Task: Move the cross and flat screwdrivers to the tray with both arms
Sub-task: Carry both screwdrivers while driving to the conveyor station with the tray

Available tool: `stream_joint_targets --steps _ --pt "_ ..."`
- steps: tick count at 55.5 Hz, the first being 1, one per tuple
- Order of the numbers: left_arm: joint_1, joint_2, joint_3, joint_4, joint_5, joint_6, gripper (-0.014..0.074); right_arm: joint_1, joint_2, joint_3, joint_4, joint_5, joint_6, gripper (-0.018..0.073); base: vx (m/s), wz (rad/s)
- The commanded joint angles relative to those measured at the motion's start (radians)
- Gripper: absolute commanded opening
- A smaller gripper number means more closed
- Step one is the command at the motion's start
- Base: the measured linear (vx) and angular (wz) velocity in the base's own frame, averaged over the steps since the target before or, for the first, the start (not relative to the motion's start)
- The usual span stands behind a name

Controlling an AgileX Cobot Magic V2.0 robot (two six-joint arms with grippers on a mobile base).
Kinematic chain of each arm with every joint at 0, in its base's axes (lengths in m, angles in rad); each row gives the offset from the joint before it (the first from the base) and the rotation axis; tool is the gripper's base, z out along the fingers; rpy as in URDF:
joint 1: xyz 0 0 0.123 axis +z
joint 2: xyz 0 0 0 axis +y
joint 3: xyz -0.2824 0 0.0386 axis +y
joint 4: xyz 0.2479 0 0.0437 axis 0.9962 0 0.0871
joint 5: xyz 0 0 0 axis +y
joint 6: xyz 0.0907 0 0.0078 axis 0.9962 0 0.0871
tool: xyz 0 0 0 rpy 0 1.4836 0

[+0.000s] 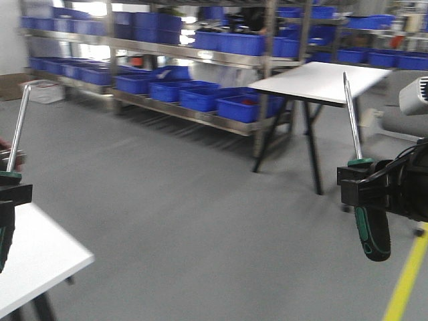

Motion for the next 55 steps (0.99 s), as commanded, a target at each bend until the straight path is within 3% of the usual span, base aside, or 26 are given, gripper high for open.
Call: stream_joint_targets --steps 1,55 --pt "-0.003 -0.017 -0.031 -0.03 -0.081 -0.008 0.0 -0.001 -0.023 -0.038 -0.003 -0.09 -0.01 -0.0008 0.06 -0.75" --pt "-0.003 -0.016 -0.031 -0.03 -0.082 -0.008 0.0 -0.001 -0.023 -0.038 -0.003 -0.09 -0.007 -0.0008 0.2 -0.56"
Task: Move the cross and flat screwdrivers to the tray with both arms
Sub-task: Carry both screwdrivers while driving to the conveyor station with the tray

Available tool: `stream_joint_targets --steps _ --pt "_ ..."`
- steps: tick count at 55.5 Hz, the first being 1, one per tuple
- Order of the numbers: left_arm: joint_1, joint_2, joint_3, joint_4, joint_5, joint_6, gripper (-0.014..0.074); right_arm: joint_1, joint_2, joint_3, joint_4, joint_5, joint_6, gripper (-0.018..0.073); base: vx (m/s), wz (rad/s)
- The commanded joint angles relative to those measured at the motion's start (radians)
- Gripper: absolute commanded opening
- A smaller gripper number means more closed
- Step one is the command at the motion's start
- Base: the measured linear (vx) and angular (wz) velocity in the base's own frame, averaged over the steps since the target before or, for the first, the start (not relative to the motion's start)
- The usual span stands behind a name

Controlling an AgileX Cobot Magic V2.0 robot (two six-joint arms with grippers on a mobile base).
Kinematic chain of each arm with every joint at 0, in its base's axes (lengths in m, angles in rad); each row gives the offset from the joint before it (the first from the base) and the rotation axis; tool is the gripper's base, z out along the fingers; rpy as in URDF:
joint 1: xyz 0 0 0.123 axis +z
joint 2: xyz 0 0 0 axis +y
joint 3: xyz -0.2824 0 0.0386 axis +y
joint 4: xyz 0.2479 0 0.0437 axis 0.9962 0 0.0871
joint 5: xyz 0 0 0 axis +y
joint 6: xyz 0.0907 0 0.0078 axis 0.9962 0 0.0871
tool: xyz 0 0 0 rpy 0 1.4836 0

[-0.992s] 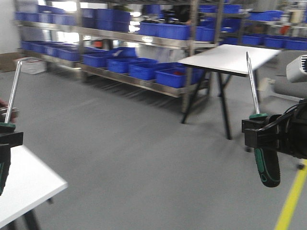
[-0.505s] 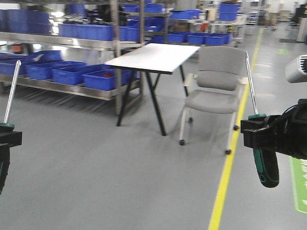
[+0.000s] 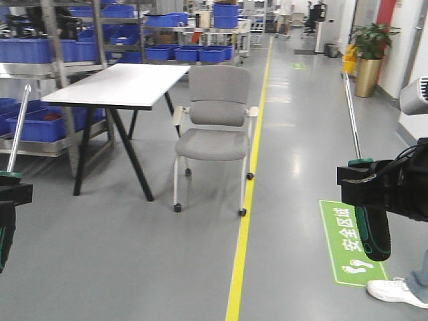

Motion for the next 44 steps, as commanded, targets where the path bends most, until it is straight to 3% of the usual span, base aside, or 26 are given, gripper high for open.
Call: stream_joint_targets --steps 1,22,44 --pt "-0.003 -0.016 -0.031 -0.03 -0.082 -0.008 0.0 -0.001 -0.022 -0.038 -0.003 -0.09 -0.007 -0.0008 0.32 -0.33" --pt "-0.003 -0.016 -0.031 -0.03 -0.081 -0.008 0.0 -0.001 -0.022 -0.038 -0.003 -0.083 -0.007 -0.0008 0.38 -0.05" --pt "-0.003 -0.016 -0.031 -0.03 -0.081 -0.008 0.0 -0.001 -0.022 -0.038 -0.003 -0.082 -0.007 -0.0008 0.49 0.41"
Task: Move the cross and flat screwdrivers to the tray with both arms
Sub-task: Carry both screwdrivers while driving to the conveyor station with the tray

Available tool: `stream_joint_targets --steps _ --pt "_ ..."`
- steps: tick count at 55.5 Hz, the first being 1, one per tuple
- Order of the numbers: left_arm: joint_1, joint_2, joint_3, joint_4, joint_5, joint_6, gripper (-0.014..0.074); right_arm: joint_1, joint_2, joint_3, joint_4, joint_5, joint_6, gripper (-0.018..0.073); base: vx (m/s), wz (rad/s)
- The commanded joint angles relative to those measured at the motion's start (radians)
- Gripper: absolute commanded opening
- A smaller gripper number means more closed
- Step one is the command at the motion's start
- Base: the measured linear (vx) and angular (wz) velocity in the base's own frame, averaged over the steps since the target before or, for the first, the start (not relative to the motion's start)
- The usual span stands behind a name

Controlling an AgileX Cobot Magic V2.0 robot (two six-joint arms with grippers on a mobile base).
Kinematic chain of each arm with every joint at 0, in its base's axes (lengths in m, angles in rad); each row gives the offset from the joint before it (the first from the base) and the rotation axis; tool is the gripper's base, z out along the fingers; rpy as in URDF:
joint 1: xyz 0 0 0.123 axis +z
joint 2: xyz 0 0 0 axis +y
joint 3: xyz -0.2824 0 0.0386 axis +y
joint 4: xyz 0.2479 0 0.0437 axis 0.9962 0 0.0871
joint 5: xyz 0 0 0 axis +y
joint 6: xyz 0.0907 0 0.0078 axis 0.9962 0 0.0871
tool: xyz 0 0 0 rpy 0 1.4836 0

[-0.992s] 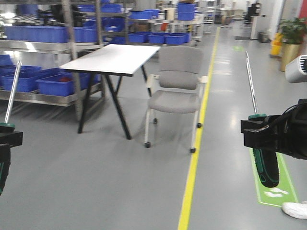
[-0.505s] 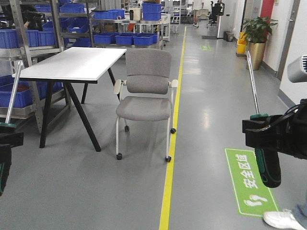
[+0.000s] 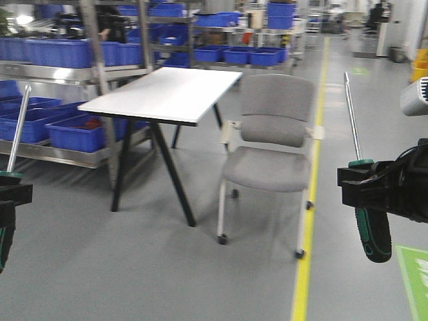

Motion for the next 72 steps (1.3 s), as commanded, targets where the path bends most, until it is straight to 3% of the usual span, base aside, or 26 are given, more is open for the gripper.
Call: stream_joint_targets --steps 1,72 --pt "-0.003 -0.016 -0.031 -0.029 -0.082 -0.008 0.0 -0.001 -0.02 -0.038 -0.002 -0.09 -0.007 -0.0008 0.52 0.56" --pt "-0.003 -0.016 -0.031 -0.03 -0.082 -0.008 0.0 -0.002 -0.02 -0.038 -0.002 -0.076 -0.007 -0.0008 0.6 0.57"
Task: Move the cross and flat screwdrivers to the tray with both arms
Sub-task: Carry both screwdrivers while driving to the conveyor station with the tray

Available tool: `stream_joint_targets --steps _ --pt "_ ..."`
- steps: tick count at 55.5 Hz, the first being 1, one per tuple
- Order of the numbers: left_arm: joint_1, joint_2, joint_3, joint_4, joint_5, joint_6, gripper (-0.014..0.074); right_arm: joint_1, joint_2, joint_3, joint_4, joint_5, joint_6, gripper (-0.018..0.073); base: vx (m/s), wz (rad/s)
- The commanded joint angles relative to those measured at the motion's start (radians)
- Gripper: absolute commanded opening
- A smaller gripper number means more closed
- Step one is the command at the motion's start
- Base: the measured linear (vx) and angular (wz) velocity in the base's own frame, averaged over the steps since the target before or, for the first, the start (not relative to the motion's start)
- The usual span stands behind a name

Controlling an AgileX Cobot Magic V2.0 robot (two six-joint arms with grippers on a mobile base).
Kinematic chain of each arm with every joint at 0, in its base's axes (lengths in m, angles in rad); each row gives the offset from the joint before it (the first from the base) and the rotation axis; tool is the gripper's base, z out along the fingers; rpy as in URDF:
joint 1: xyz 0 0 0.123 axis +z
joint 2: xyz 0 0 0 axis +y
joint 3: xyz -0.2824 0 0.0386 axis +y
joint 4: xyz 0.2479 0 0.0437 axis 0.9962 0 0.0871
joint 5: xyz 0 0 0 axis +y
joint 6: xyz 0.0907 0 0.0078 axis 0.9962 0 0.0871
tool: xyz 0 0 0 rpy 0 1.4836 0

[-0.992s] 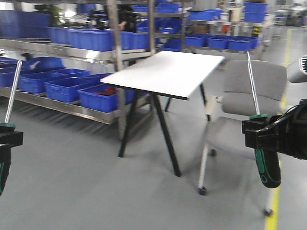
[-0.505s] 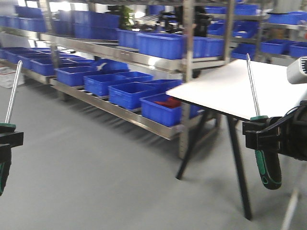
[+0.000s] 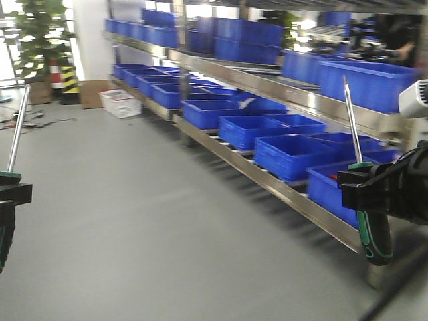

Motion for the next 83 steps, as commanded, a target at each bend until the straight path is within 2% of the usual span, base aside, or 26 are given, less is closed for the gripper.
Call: stream_joint_targets --steps 1,40,83 --pt "-0.003 -0.016 -0.031 -0.029 -0.082 -0.007 0.0 -0.002 -0.02 -0.038 0.001 -0.089 -0.007 -0.0008 0.64 0.62" --pt "-0.003 -0.016 -0.031 -0.029 -0.082 -0.007 0.0 -0.002 -0.02 -0.038 -0.001 -0.083 -0.007 -0.0008 0.67 0.5" --pt "-0.003 -0.016 -0.031 -0.029 -0.082 -0.007 0.0 -0.002 -0.02 -0.038 -0.001 -0.081 -0.007 -0.0008 0.67 0.19"
